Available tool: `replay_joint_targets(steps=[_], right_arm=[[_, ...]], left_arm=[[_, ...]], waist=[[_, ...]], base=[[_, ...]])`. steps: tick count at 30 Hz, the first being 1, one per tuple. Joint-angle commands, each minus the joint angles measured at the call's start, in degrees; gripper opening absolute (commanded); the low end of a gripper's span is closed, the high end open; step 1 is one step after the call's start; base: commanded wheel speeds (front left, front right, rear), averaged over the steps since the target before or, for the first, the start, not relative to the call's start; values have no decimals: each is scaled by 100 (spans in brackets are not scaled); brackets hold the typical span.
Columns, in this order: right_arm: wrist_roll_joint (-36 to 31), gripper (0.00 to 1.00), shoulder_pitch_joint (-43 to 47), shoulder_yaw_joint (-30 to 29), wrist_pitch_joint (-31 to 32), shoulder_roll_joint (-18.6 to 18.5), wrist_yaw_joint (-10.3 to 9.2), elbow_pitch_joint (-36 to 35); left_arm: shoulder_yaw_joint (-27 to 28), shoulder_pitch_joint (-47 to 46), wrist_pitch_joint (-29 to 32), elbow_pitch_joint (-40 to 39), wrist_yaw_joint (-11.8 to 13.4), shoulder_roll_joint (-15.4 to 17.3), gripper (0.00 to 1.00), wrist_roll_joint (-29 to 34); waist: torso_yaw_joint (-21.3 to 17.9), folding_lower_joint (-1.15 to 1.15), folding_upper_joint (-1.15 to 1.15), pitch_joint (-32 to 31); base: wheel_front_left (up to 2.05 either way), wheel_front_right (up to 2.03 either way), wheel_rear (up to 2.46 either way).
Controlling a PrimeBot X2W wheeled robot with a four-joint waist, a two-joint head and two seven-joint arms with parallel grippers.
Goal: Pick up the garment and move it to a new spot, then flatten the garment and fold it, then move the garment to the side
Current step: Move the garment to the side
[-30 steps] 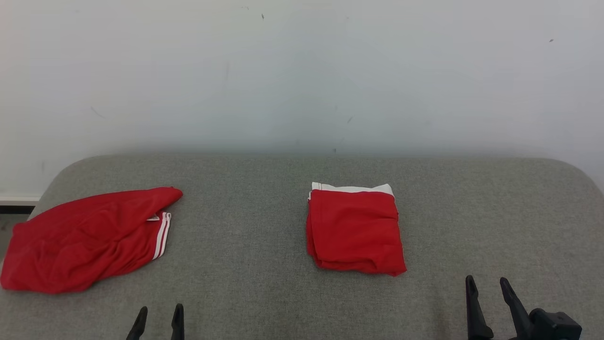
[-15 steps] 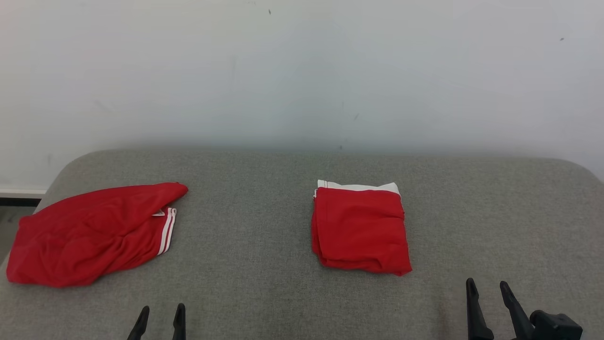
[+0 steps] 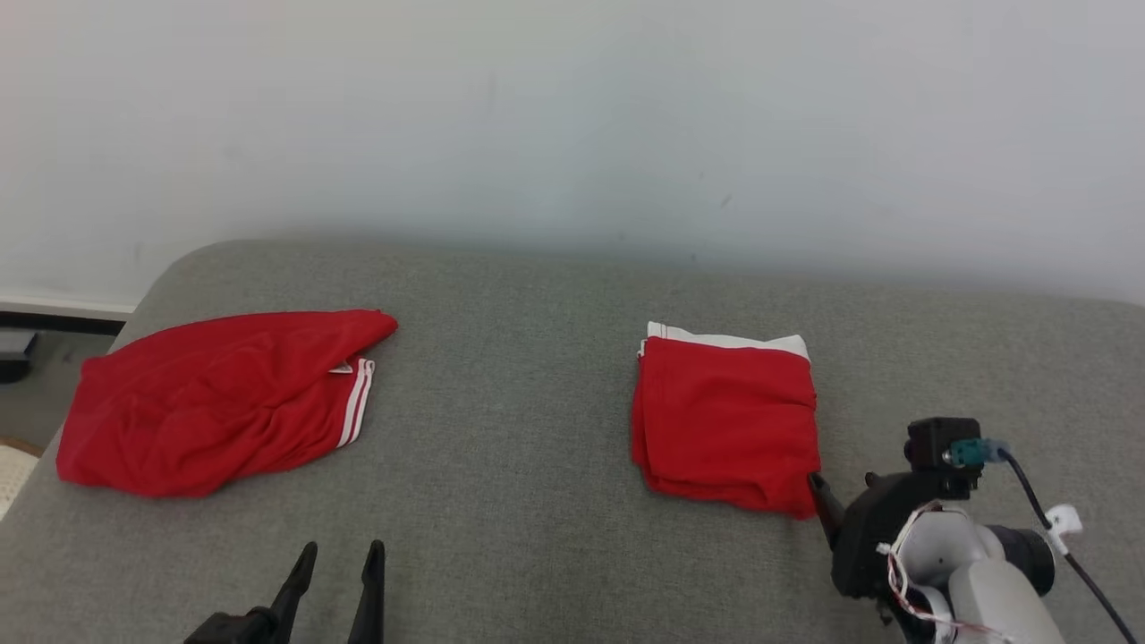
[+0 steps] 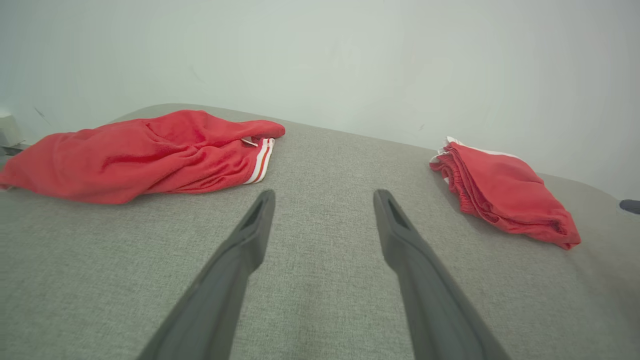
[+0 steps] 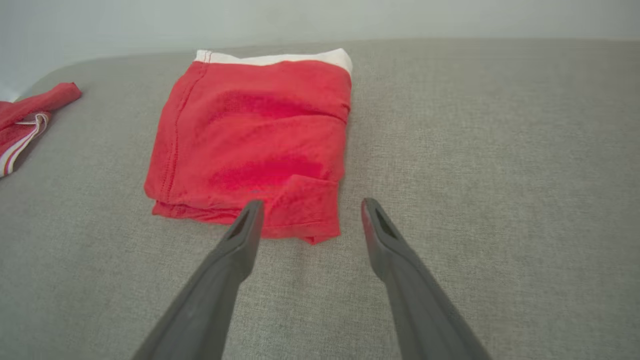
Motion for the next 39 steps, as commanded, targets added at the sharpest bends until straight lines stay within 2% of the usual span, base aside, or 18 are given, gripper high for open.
replay_joint_targets(steps=[1,3,4,5,9,15,18,33,34,35,36,37,39], right_arm=[[-77,100,-96,-71,138,-15,3,61],[-205,100,-458,-333,610,-19,3,309],[-329,100,-782,-671,940,-5,3,577],[-329,100,-782,-671,940,-5,3,577],[-866,100,-1398,-1462,1220,-9,3,972],[-2010,100,-1984,-2415,1493,-73,3,1285],[-2385,100,-2113,-2646,1355,-80,3,1359],[-2656,99,-2631,-3391,1169,7,3,2663],[-2680,50,-2622,-3417,1165,11,3,2736],[-2693,38,-2628,-3443,1139,14,3,2788],[-2721,12,-2631,-3458,1114,15,3,2829],[-2749,0,-2640,-3476,1087,13,3,2865],[-2799,0,-2660,-3497,1023,5,1,2906]], left_arm=[[-38,-50,40,-59,20,-5,100,10],[-115,-98,179,-170,34,-29,100,46],[-177,-138,302,-273,42,-21,100,36],[-177,-138,302,-273,42,-21,100,36],[-336,-214,506,-478,33,-51,100,53],[-513,-352,682,-674,45,-99,100,70],[-584,-371,735,-742,59,-121,100,82],[-732,-512,719,-771,94,-111,100,79],[-724,-527,712,-762,104,-101,100,74],[-711,-535,707,-755,120,-90,100,67],[-703,-539,700,-748,133,-79,100,63],[-697,-539,697,-742,139,-67,100,57],[-676,-528,711,-745,156,-47,100,37]], waist=[[198,0,-1,153],[343,0,-1,232],[492,0,-1,348],[492,0,-1,348],[787,0,-1,587],[1104,0,-1,846],[1187,0,-1,907],[1293,0,-1,1293],[1279,0,-1,1293],[1258,0,-1,1289],[1238,0,-1,1283],[1216,0,-1,1275],[1155,0,-1,1260]], base=[[0,0,0],[0,0,0],[0,0,0],[0,0,0],[0,0,0],[0,0,0],[0,0,0],[0,0,0],[0,0,0],[0,0,0],[0,0,0],[0,0,0],[0,0,0]])
